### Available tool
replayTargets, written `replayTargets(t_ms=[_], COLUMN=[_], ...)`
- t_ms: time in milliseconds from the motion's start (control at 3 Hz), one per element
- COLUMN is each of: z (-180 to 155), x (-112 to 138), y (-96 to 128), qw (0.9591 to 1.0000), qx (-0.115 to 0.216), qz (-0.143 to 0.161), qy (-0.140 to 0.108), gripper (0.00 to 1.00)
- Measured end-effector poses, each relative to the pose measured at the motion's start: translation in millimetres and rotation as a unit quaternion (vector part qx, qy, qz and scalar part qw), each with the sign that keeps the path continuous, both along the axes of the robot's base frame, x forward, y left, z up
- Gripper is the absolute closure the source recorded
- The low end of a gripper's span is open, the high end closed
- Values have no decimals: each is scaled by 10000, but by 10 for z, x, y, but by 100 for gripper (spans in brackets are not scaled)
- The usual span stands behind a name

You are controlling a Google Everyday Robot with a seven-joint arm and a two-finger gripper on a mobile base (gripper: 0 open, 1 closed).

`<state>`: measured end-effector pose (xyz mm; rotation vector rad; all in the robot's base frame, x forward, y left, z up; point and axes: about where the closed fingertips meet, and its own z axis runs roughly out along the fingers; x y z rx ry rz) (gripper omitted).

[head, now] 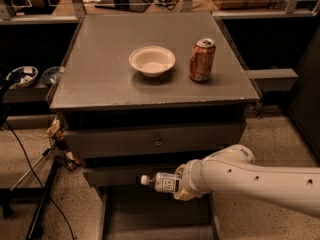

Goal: Pick blue plastic bottle from bottom drawer and place on counter

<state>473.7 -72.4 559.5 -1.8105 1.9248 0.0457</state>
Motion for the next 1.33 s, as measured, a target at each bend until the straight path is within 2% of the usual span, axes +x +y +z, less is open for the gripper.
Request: replayTargets(t_ms=[333,667,1333], z=[376,455,1160], x=[7,54,34], y=[51,62,218], qw=[9994,9993,9942], qx=[6,-35,-230], qz=[140,169,579], qy=[-313,-338,-875], gripper=[100,100,100])
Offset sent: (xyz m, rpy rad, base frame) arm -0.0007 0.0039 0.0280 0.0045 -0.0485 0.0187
